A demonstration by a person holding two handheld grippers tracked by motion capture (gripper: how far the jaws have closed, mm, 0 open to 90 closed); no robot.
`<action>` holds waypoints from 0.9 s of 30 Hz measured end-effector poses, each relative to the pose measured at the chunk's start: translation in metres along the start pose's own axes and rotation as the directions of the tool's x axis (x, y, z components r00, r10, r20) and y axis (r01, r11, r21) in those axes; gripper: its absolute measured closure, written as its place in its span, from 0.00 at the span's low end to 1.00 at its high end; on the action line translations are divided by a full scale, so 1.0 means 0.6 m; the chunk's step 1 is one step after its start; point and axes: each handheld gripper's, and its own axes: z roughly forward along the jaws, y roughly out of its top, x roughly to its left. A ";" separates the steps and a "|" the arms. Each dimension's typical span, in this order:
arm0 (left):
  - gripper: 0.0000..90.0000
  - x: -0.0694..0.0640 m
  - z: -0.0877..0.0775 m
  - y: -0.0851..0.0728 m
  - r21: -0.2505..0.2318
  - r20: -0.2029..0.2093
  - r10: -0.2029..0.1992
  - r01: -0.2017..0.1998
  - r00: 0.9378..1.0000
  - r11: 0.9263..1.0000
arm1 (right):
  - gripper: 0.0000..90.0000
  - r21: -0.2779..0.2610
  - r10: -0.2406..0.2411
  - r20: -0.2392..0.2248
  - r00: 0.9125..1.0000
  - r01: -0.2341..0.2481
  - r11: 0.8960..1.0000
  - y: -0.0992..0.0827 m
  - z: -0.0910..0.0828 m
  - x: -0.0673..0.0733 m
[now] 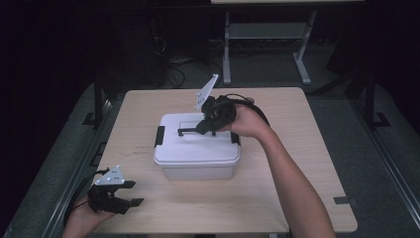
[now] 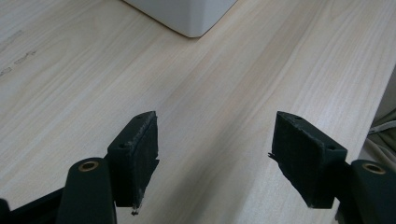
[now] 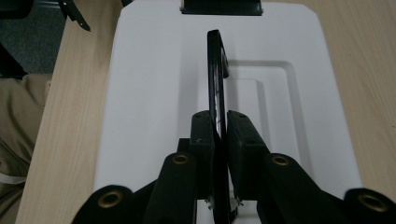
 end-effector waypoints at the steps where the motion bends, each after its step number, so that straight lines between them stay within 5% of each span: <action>1: 0.35 0.000 0.000 0.000 -0.002 0.000 0.000 0.000 1.000 1.000 | 0.89 0.000 -0.001 -0.001 1.000 0.001 1.000 0.000 0.000 0.002; 27: 0.35 -0.004 0.002 0.003 -0.007 0.003 0.007 -0.007 1.000 1.000 | 0.81 -0.039 0.039 0.042 0.998 -0.037 0.999 -0.019 -0.051 0.025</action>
